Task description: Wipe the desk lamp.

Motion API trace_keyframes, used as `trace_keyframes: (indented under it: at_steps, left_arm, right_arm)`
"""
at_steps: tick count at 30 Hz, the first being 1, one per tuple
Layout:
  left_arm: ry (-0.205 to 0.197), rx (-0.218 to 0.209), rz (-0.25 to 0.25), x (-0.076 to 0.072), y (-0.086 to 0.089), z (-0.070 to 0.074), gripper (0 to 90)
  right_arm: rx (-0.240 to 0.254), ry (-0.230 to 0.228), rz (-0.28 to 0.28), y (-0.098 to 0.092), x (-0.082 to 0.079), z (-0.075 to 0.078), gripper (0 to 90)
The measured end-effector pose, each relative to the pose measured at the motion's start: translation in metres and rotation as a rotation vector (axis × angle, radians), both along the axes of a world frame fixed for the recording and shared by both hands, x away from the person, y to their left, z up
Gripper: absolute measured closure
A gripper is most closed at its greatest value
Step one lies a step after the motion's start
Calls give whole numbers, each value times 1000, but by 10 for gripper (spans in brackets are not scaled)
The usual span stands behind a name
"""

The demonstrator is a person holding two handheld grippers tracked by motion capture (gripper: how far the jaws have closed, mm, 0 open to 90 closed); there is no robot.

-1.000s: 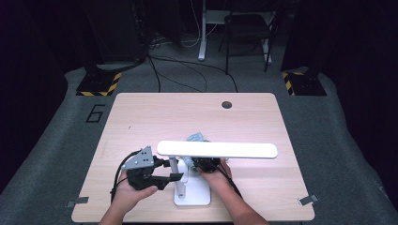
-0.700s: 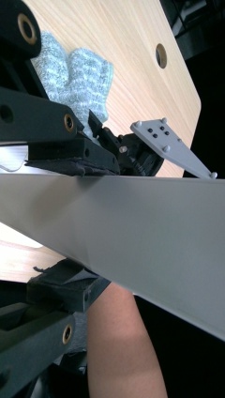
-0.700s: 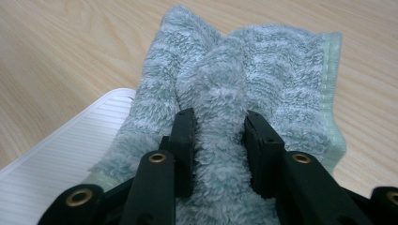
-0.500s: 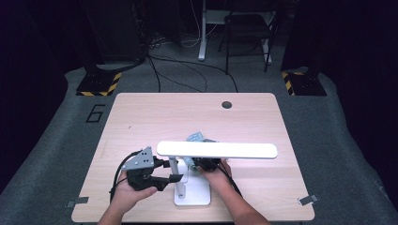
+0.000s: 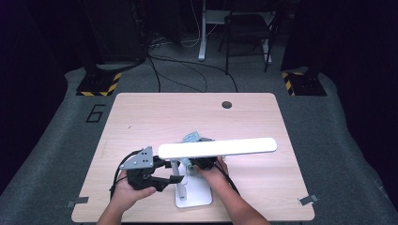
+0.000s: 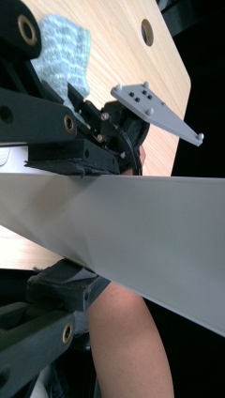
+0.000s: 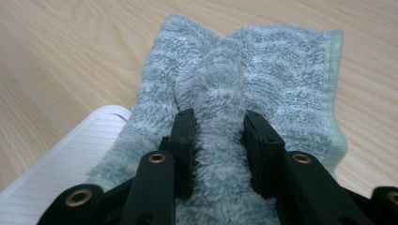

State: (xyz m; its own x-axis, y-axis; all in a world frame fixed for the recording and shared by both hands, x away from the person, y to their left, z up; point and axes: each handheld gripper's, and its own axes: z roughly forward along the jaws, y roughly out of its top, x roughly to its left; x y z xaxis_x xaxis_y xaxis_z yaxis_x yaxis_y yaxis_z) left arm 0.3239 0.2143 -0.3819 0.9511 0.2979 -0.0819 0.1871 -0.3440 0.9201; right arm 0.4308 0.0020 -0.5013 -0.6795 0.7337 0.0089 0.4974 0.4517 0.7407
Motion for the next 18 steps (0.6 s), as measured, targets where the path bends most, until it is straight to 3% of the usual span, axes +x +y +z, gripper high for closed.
trace_keyframes:
  at_steps: [2, 3, 5, 11, 14, 15, 16, 18]
  left_arm:
    - [-17, 8, 5, -1, -1, 0, 513]
    - [-21, 11, 9, -2, -1, 0, 515]
    - [-27, 19, 21, -3, -1, 1, 519]
    - [-51, 34, 29, -6, -4, 1, 523]
    - [-50, 31, 27, -6, -5, 1, 524]
    - [-53, 33, 30, -6, -5, 1, 524]
    - [-51, 28, 36, -6, -5, 0, 525]
    - [-43, 29, 38, -5, -4, 1, 526]
  right_arm:
    - [10, -16, -4, 4, 3, -1, 671]
    - [10, 2, -3, 6, 2, 0, 671]
    - [10, -15, 3, 10, 4, -1, 671]
    - [-3, 0, 24, 26, 8, -1, 672]
    - [6, -21, 27, 35, 9, -4, 672]
    - [5, 0, 23, 36, 8, -5, 673]
    - [-3, -24, 42, 36, 10, -7, 674]
    - [0, -6, 41, 36, 10, -7, 678]
